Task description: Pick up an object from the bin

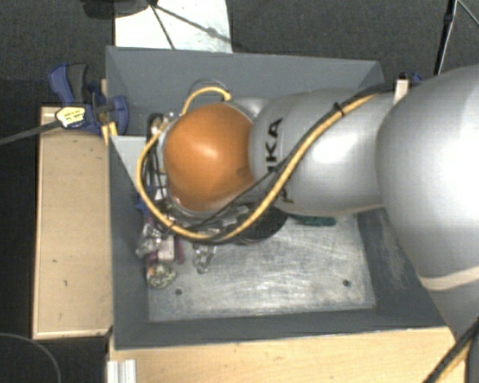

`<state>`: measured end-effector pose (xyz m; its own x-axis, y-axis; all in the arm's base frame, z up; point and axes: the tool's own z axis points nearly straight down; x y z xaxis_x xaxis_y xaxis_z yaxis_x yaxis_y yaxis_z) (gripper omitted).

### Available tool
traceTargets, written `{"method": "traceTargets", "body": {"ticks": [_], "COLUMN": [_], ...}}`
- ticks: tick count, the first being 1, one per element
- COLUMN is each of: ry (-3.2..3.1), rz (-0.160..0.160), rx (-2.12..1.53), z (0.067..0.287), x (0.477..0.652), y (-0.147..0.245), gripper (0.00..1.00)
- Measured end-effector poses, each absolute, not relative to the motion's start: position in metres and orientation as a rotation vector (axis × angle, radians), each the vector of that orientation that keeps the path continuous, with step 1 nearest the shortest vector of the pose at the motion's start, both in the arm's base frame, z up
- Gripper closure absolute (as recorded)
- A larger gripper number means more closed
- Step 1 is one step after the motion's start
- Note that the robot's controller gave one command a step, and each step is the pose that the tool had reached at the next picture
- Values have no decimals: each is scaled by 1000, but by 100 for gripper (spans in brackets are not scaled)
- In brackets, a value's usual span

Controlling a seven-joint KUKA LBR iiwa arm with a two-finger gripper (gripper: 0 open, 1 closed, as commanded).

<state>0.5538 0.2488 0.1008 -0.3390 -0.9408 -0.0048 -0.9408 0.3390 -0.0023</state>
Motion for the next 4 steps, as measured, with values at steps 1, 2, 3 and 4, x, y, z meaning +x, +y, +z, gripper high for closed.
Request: {"method": "traceTargets", "body": {"ticks": [1, 2, 3, 4], "ry": [2017, 1635, 1646, 1656], "rz": [2, 0, 4, 0], "rx": [-2401, -2674, -2673, -2665], "z": [70, 71, 71, 112], "x": [586, 587, 587, 587], "y": [247, 257, 256, 257], "gripper": [0, 0, 100, 100]}}
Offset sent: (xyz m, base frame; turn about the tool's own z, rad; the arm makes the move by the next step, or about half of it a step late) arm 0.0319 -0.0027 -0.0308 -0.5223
